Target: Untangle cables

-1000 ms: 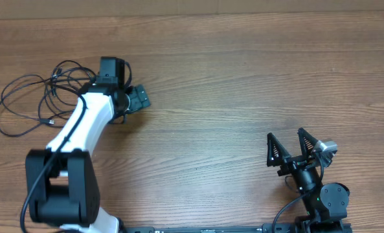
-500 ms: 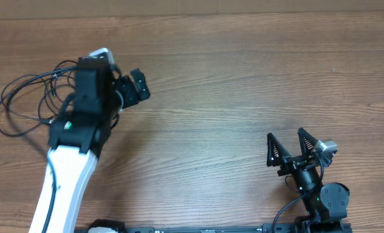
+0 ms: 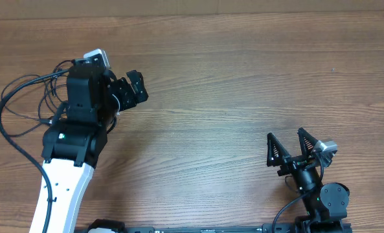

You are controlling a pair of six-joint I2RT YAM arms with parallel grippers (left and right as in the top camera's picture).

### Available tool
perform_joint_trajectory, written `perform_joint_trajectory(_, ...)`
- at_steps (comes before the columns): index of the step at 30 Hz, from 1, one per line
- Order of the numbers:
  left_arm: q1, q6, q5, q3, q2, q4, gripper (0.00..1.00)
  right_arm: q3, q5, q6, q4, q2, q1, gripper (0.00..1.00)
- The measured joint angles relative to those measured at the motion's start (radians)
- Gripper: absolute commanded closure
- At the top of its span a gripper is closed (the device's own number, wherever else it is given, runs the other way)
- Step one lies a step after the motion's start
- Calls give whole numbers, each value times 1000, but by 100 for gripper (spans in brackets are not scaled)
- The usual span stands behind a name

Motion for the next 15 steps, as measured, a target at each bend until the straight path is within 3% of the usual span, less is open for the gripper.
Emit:
perform_joint_trajectory(9, -9, 0, 0, -53, 14, -18, 0, 0, 0, 0, 0, 0, 0, 0)
perform_joint_trajectory(15, -41, 0, 0, -233, -136, 64, 0, 0, 0, 0, 0, -1, 0, 0)
